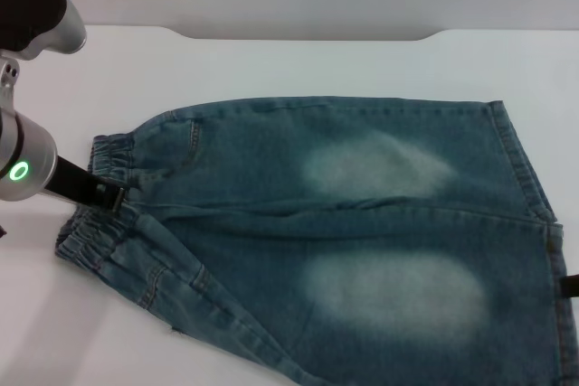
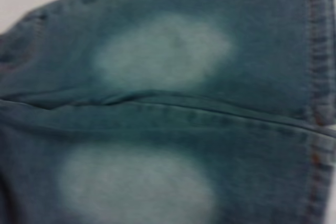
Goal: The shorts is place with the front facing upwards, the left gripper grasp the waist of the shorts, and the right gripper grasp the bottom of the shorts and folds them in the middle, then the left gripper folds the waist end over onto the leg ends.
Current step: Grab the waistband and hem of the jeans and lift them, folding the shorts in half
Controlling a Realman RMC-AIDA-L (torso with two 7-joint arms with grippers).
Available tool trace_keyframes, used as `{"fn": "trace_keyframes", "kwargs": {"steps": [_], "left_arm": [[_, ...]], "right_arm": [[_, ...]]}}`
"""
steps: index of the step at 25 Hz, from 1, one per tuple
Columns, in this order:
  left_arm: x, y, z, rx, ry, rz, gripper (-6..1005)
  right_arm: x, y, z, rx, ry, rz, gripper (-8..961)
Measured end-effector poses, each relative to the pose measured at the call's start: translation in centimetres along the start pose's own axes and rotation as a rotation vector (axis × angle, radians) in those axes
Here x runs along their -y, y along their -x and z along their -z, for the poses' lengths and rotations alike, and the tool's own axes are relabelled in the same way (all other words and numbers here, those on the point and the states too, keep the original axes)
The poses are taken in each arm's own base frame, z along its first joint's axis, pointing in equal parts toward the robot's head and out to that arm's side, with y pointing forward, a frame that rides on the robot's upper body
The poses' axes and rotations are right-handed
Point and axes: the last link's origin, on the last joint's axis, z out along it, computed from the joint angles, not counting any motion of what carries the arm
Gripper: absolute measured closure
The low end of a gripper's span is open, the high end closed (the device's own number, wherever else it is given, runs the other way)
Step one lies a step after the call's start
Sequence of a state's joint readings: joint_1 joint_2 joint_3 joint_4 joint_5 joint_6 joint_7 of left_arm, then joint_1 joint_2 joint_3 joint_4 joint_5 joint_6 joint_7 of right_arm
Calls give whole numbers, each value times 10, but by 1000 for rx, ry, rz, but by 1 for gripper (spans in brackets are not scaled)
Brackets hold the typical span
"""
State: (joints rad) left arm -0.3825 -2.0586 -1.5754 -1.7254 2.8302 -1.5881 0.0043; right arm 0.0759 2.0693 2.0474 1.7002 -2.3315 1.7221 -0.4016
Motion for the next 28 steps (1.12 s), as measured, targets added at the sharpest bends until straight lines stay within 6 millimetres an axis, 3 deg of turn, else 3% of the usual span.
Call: {"fn": "trace_keyframes", "kwargs": {"steps": [14,28], "left_arm": [[-4,-1,0,14,3,-16,958],[-5,-1,1,12,4,-19,957]], "right_arm": [[2,-10,-2,-63,-15,-45,435],[6,-24,-7,-120,-16,-91,434]]}}
